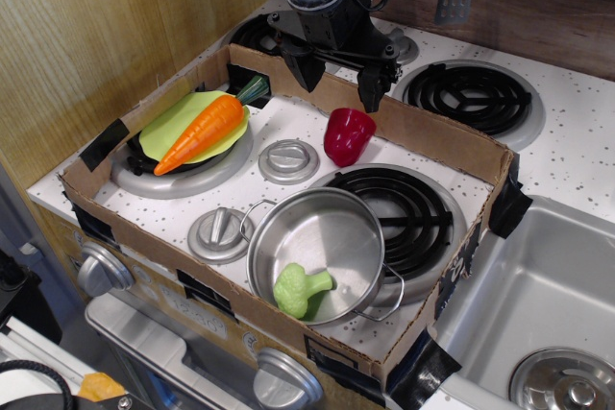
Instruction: Take broccoli out of pan
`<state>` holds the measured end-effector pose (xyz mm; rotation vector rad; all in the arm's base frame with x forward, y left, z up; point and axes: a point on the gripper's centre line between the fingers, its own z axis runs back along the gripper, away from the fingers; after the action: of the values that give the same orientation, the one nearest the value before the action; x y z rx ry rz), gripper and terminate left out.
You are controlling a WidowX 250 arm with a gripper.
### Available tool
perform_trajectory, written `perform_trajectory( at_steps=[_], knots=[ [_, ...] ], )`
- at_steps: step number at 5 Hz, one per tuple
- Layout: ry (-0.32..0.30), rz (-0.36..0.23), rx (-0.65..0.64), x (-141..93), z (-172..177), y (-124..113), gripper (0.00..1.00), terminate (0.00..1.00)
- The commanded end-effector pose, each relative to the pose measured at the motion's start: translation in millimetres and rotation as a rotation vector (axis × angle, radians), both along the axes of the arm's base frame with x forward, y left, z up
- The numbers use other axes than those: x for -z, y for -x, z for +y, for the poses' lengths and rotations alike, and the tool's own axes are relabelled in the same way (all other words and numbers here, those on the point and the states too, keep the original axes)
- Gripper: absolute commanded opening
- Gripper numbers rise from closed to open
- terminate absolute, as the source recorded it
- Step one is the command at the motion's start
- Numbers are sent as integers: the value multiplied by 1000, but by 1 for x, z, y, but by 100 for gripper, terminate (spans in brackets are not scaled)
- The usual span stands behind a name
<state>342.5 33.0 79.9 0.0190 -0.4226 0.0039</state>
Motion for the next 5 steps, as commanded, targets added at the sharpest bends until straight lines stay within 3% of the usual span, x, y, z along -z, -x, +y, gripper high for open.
perform_trajectory(
  at_steps=[1,3,4,5],
  knots=[
    [0,0,0,0,0,0,100,0],
    [-123,3,2,-37,12,19,100,0],
    [-129,46,-23,-42,5,40,100,0],
    [-120,34,-45,-37,-4,63,100,0]
  ],
)
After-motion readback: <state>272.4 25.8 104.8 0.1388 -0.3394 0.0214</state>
